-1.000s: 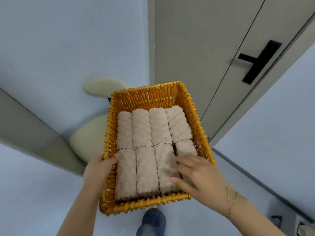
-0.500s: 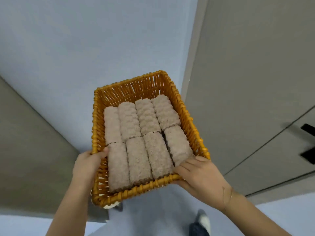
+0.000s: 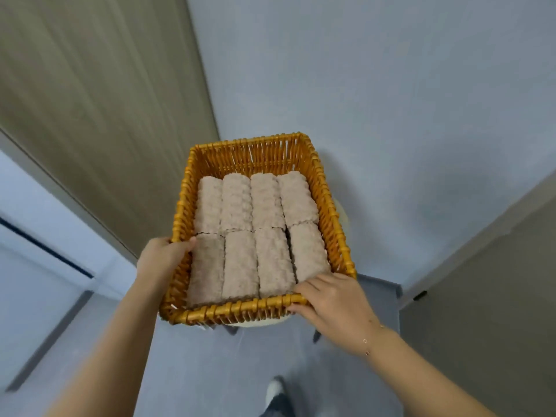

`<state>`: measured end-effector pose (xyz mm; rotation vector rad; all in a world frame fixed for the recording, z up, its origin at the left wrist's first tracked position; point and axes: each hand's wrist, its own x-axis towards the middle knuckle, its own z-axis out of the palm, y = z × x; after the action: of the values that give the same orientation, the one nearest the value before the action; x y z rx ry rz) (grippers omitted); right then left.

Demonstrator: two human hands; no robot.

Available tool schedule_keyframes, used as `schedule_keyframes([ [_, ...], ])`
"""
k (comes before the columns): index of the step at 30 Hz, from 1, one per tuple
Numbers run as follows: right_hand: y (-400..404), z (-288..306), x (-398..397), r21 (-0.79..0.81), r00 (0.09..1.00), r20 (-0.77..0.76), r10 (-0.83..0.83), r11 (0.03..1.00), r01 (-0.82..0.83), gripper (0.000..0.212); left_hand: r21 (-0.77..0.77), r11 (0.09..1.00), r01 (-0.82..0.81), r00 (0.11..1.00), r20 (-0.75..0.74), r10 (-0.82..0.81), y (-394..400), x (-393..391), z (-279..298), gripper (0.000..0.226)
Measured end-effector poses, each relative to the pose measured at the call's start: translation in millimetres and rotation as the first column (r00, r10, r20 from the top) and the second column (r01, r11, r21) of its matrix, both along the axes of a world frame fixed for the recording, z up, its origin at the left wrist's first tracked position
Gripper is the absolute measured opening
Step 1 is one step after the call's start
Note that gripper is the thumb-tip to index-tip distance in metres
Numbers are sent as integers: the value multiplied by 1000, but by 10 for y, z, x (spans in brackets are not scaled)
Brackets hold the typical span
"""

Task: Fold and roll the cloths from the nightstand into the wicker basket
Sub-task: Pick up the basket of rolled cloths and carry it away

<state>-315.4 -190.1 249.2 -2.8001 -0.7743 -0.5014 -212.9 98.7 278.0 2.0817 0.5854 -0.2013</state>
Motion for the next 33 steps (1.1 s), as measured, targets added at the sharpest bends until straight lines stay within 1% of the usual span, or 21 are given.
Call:
schedule_keyframes([
  [2,43,-136,230,15,998,-34,54,998,-53,34,54,998,-32,999,-13,33,62,165,-129,32],
  [4,91,-268,442,-18,995,-67,70,997,-72,34,95,995,-20,999,-33,23,89,366,-300,35],
  [7,116,-477,759,-62,980,-162,115,990,-126,28,142,990,-1,997,-82,12,79,631,-547,39],
  [11,164,-776,1090,-173,944,-311,112,970,-172,33,141,990,-2,989,-144,23,71,893,-920,30],
  [14,247,-1079,1312,-188,867,-494,70,964,-186,31,135,991,-19,984,-171,42,57,990,-1281,27],
  [16,276,-1351,1456,-124,801,-589,110,967,-223,25,158,987,-27,980,-191,57,62,1067,-1590,26],
  [17,286,-1488,1523,-98,776,-618,123,968,-231,21,166,986,-33,978,-199,66,68,1089,-1727,25],
  [19,319,-1788,1633,-99,726,-675,131,959,-264,18,180,982,-48,971,-224,88,72,1135,-2030,25],
  [22,354,-2157,1791,-119,641,-757,126,939,-324,22,192,979,-63,960,-258,112,66,1204,-2493,20],
  [24,349,-2438,1913,-134,601,-791,114,926,-352,29,184,980,-82,954,-271,130,45,1254,-2838,19],
  [27,377,-2893,2088,-172,546,-832,94,893,-415,30,167,980,-111,937,-310,159,15,1310,-3355,23],
  [30,450,-3205,2147,-208,534,-837,115,837,-506,16,121,975,-184,925,-313,214,-21,1292,-3711,30],
  [33,539,-3435,2178,-195,549,-826,125,852,-487,14,161,972,-173,938,-274,212,8,1398,-3911,32],
])
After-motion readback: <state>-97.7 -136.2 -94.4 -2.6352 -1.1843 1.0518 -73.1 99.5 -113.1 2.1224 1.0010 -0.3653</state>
